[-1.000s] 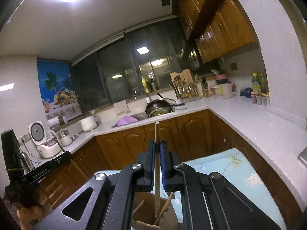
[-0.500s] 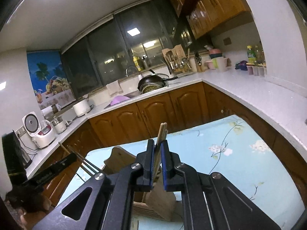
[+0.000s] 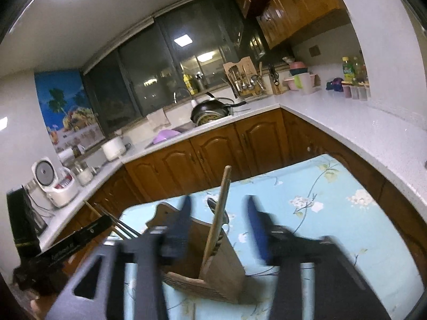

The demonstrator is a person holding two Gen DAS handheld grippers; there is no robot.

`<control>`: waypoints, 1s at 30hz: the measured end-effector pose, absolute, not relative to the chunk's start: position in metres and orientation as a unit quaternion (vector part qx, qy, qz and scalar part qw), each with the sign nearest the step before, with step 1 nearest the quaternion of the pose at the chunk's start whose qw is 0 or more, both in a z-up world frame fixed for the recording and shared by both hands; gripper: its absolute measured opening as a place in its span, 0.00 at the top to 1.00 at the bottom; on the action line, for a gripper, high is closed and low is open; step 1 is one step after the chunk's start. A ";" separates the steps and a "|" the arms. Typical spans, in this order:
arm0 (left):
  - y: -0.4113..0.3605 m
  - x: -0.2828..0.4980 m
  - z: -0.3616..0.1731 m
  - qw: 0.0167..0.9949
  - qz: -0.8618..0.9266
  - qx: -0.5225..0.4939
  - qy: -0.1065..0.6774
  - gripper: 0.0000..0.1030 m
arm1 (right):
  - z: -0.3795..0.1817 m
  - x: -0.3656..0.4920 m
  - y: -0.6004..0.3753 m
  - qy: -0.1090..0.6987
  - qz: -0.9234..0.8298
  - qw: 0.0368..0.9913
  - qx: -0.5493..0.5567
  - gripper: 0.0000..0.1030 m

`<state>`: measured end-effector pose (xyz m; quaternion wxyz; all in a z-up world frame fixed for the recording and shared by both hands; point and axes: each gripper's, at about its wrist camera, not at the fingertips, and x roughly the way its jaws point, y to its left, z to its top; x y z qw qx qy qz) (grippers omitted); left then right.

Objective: Organize utensils
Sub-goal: 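Open both tools to release the chopsticks in the holder, then move both open tools back down to the remaining chopsticks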

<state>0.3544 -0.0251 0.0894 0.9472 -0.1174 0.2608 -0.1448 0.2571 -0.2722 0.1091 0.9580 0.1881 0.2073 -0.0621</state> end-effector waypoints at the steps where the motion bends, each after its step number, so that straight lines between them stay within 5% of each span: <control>1: -0.024 0.350 0.091 0.948 -0.144 -0.118 0.258 0.52 | 0.111 0.254 -0.273 0.202 -0.062 0.959 0.190 0.47; 4: -0.017 0.338 0.099 0.949 -0.147 -0.125 0.249 0.49 | 0.121 0.240 -0.276 0.184 -0.061 0.960 0.200 0.31; 9: -0.003 0.301 0.108 0.958 -0.136 -0.125 0.217 0.27 | 0.145 0.207 -0.274 0.139 -0.055 0.968 0.202 0.03; 11: 0.001 0.285 0.108 0.962 -0.132 -0.126 0.205 0.18 | 0.152 0.194 -0.271 0.126 -0.056 0.971 0.193 0.03; 30: 0.020 0.176 0.090 0.953 -0.136 -0.107 0.247 0.16 | 0.127 0.094 -0.240 0.168 -0.065 0.976 0.120 0.00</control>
